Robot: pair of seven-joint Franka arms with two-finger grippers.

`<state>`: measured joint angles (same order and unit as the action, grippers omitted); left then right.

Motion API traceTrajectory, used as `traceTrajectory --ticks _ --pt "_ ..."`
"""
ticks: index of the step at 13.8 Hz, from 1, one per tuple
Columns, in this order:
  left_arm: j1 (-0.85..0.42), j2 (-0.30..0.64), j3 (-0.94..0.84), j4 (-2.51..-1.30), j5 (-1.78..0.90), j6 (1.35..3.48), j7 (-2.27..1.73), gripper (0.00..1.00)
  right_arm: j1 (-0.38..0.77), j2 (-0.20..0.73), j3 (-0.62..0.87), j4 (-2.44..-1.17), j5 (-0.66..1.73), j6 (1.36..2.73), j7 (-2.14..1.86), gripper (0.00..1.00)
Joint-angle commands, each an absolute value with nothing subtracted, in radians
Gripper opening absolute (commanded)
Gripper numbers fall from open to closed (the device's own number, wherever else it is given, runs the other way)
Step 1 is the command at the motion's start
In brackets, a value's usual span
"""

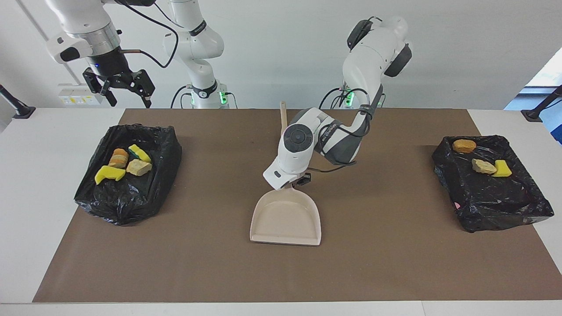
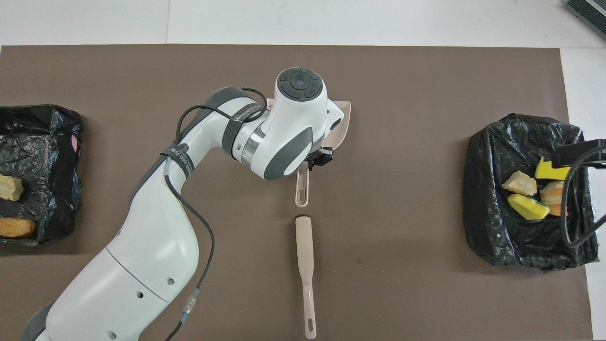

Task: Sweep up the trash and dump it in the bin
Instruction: 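Place the empty dustpan on the table with the left gripper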

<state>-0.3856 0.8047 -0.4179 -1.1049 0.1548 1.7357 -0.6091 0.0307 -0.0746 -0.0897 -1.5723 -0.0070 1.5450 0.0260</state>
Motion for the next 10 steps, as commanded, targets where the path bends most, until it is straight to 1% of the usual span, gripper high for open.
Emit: traceTrajectory --ticks 1,3,4,5,6,9,10 --pt "-0.394 0.775 -0.405 -1.129 0.173 1.723 -0.624 0.68 0.04 -0.081 -0.1 -1.58 -0.015 1.542 0.015 1.0" --pt "-0.396 0.743 -0.403 -1.137 0.186 1.723 -0.623 0.99 0.043 -0.081 -0.101 -1.58 -0.015 1.542 0.015 1.0" --pt "-0.396 0.711 -0.387 -1.169 0.193 1.724 -0.618 1.0 0.046 -0.081 -0.101 -1.58 -0.015 1.542 0.015 1.0" --pt "-0.396 0.653 -0.356 -1.222 0.195 1.736 -0.606 1.0 0.048 -0.081 -0.101 -1.58 -0.017 1.542 0.015 1.0" --pt "-0.388 0.584 -0.336 -1.3 0.192 1.746 -0.601 1.0 0.049 -0.081 -0.103 -1.58 -0.017 1.542 0.015 1.0" --pt "-0.377 0.418 -0.258 -1.495 0.18 1.799 -0.584 1.0 0.06 -0.081 -0.11 -1.58 -0.017 1.542 0.015 1.0" --pt "-0.376 0.391 -0.23 -1.534 0.178 1.808 -0.583 1.0 0.063 -0.081 -0.117 -1.58 -0.017 1.542 0.015 1.0"
